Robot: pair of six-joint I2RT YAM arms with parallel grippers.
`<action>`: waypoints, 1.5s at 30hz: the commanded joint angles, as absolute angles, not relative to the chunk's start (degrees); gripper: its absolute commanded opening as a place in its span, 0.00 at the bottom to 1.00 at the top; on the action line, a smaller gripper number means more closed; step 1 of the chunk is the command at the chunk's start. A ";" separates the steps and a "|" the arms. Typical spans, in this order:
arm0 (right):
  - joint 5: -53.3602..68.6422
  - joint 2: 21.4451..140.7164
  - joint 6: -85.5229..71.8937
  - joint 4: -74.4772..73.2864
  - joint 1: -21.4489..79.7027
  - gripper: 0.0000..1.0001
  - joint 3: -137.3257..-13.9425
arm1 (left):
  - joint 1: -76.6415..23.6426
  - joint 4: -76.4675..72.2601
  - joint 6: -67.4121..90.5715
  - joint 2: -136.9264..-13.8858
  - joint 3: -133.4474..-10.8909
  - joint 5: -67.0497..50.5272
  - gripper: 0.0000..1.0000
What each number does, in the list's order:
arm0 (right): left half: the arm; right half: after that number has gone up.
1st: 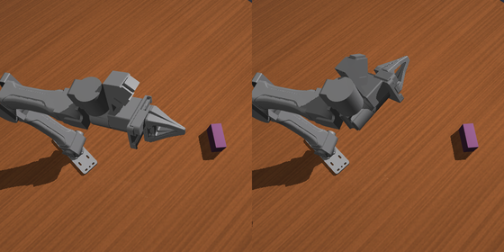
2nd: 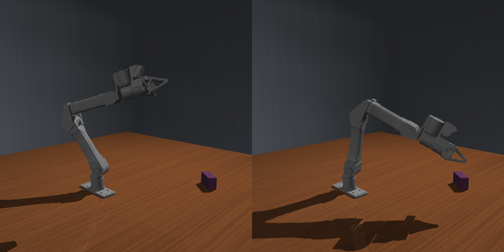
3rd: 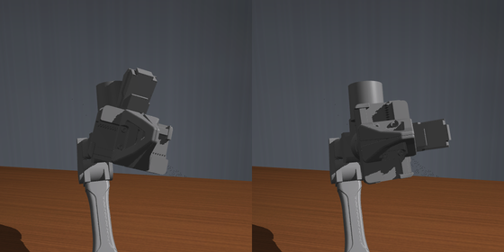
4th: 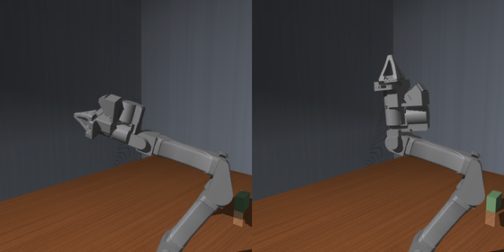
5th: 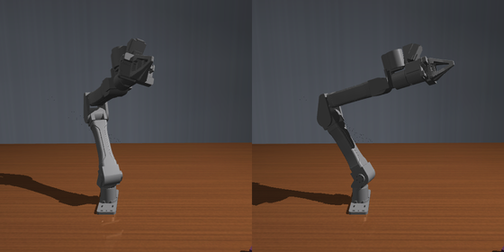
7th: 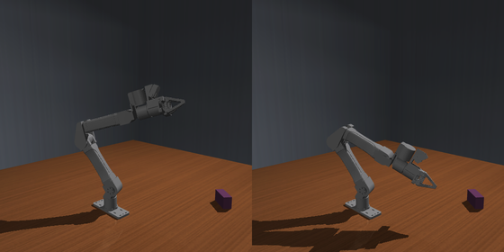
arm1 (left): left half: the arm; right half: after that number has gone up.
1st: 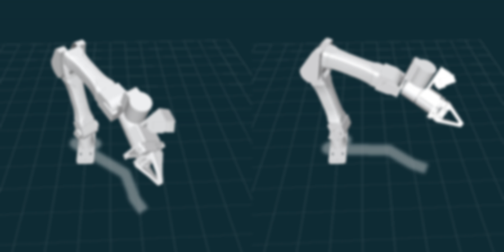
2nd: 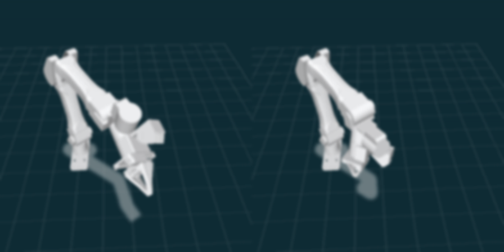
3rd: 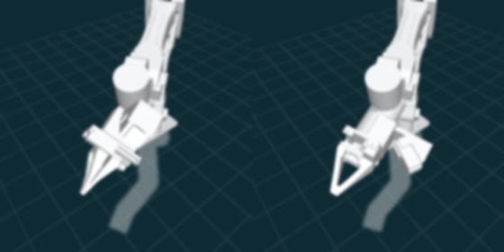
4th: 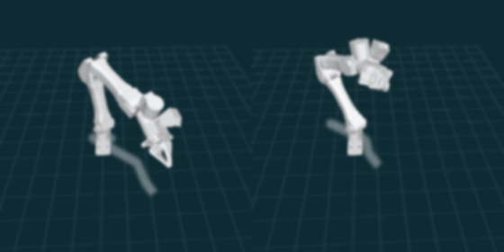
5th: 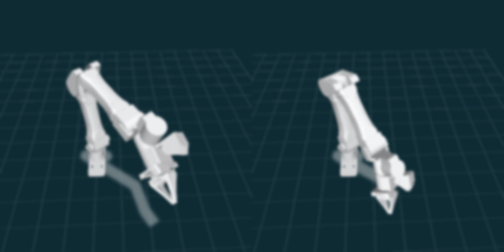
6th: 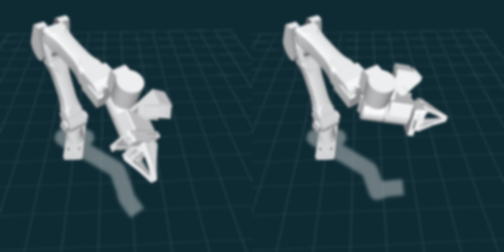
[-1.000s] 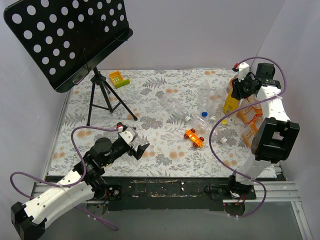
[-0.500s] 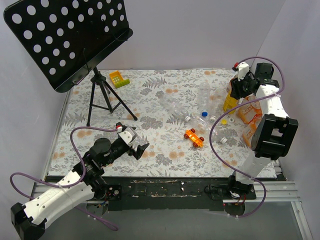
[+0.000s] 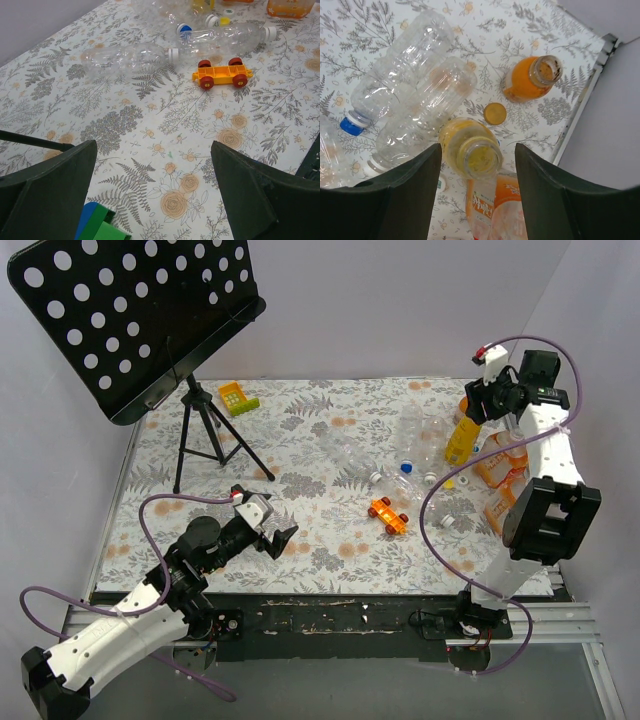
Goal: Unscrew the bottle caps
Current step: Place the plastic bottle at the corner of the board, then reset both arms
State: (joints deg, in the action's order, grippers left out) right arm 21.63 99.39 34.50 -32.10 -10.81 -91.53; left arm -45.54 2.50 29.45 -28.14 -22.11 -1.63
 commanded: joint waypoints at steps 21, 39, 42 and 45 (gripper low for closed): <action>37.16 72.97 29.63 -35.51 -10.81 0.82 -92.56 | -44.74 4.73 50.17 -37.95 -37.15 -2.55 0.98; 35.18 53.53 -4.48 -22.94 -11.34 0.98 -74.62 | -44.74 16.61 61.88 -41.40 -56.77 -0.88 0.98; 31.30 52.65 -4.83 -23.99 -11.34 0.98 -74.80 | -44.65 17.05 61.53 -41.13 -57.48 -0.88 0.98; 29.97 51.07 -5.18 -23.29 -11.25 0.98 -73.74 | -44.65 17.58 61.09 -41.04 -58.01 -0.79 0.98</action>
